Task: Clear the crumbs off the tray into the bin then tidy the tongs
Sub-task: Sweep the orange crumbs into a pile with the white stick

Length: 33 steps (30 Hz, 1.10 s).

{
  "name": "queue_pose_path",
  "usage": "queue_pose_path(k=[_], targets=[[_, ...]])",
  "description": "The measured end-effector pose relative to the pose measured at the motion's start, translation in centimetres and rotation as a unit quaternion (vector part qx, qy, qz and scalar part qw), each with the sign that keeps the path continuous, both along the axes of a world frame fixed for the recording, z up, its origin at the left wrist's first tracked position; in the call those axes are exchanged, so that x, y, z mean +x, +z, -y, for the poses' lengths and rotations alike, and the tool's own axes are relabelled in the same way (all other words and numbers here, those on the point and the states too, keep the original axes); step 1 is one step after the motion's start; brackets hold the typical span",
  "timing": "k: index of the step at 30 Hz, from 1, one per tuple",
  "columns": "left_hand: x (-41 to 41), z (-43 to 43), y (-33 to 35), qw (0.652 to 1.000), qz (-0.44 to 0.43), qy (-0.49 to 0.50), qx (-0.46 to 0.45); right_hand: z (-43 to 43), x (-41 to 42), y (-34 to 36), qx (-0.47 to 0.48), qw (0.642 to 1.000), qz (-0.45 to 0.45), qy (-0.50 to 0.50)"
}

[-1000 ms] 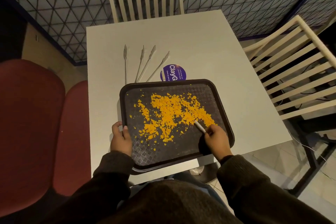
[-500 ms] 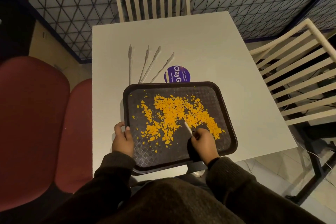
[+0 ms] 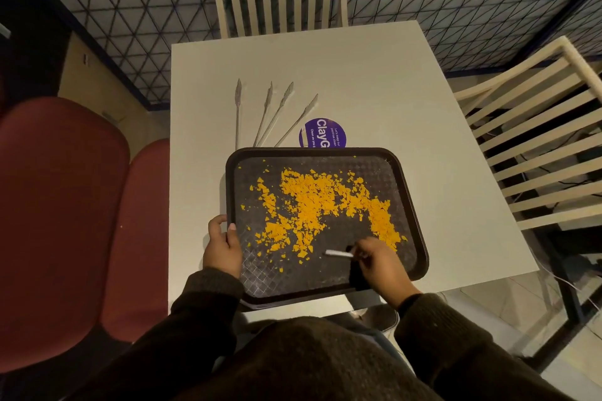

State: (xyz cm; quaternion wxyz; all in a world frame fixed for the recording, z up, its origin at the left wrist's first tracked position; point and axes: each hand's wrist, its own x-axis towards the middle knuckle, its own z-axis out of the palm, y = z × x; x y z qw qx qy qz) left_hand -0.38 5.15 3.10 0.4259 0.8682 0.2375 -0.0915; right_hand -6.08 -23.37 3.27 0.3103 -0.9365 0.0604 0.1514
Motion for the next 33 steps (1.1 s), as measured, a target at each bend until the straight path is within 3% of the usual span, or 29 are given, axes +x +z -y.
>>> queue_pose_path(k=[3, 9, 14, 19, 22, 26, 31, 33], targets=[[0.0, 0.0, 0.0, 1.0, -0.002, 0.0, -0.003, -0.8, -1.7, 0.4, -0.018, 0.993, 0.004, 0.116], [-0.1, 0.1, 0.1, 1.0, 0.006, 0.0, -0.001, -3.4, -1.0, 0.9, 0.008, 0.988, 0.031, 0.151], [-0.4, 0.1, 0.0, 1.0, -0.006, 0.003, -0.004, -5.0, 1.6, 1.0, 0.007, 0.997, 0.045, 0.07], [-0.7, 0.1, -0.2, 1.0, -0.008, 0.005, -0.001, -4.7, 4.5, 1.0, 0.013, 0.995, 0.006, -0.1], [-0.6, 0.0, -0.3, 1.0, -0.004, 0.003, 0.001, -4.4, 4.9, 1.1, 0.009, 0.993, -0.007, -0.121], [-0.4, -0.1, -0.2, 1.0, 0.002, 0.0, 0.005, -4.6, 3.7, 1.5, 0.002, 0.997, 0.0, -0.073], [-0.3, -0.3, -0.4, 1.0, 0.005, -0.002, 0.005, -4.5, 0.1, 1.2, -0.028, 0.995, -0.012, 0.096], [-0.3, -0.3, -0.4, 1.0, 0.005, -0.004, 0.003, -4.3, -0.5, 0.8, -0.022, 0.995, -0.013, 0.096]])
